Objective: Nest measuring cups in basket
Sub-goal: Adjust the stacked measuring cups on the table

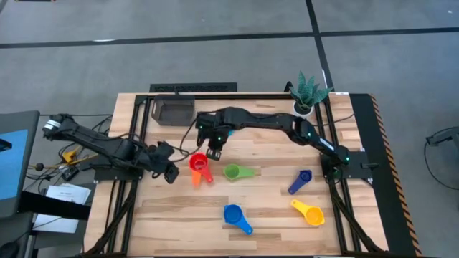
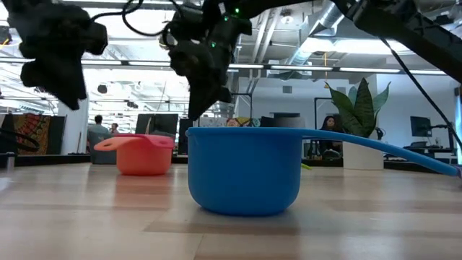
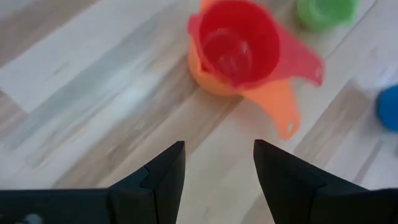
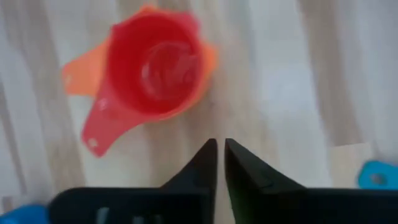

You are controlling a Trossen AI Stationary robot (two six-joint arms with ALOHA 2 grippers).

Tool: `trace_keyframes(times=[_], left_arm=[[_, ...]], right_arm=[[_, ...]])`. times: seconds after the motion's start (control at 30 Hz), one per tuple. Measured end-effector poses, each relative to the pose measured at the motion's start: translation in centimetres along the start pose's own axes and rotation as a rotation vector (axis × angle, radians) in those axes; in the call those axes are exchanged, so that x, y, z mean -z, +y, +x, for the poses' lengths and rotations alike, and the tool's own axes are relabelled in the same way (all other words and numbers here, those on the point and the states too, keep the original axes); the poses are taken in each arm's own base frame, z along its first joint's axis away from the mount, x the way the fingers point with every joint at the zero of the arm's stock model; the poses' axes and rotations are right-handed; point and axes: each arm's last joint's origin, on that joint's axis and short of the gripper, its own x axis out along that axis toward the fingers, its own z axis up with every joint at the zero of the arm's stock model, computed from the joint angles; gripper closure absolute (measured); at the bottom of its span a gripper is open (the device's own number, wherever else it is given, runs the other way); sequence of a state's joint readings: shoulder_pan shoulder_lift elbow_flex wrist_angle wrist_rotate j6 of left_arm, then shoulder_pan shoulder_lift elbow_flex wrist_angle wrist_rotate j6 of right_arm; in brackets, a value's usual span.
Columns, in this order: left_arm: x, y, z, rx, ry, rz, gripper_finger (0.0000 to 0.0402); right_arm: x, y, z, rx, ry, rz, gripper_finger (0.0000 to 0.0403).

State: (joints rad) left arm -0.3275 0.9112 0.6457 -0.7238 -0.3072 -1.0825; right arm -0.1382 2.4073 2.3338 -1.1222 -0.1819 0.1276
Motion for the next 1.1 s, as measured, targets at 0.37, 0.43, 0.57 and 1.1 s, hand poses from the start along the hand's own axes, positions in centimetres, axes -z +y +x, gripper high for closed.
trace_keyframes(times=[0.37, 0.43, 0.57, 1.1], left_arm=[[1.8, 0.2, 2.7, 0.098, -0.012, -0.002, 0.0223], [2.0, 0.3, 3.0, 0.103, -0.015, -0.004, 0.0223], [2.1, 0.4, 3.1, 0.114, -0.020, -0.004, 0.0223], [-1.6, 1.5, -6.2, 0.290, -0.418, 0.010, 0.0224]], right_arm=[[2.1, 5.5, 3.2, 0.062, 0.033, 0.057, 0.0391], [2.2, 6.0, 3.5, 0.089, 0.014, 0.081, 0.0397], [2.2, 7.0, 2.2, 0.144, -0.037, 0.103, 0.0393], [2.6, 6.5, -11.1, 0.254, -0.272, 0.132, 0.0398]])
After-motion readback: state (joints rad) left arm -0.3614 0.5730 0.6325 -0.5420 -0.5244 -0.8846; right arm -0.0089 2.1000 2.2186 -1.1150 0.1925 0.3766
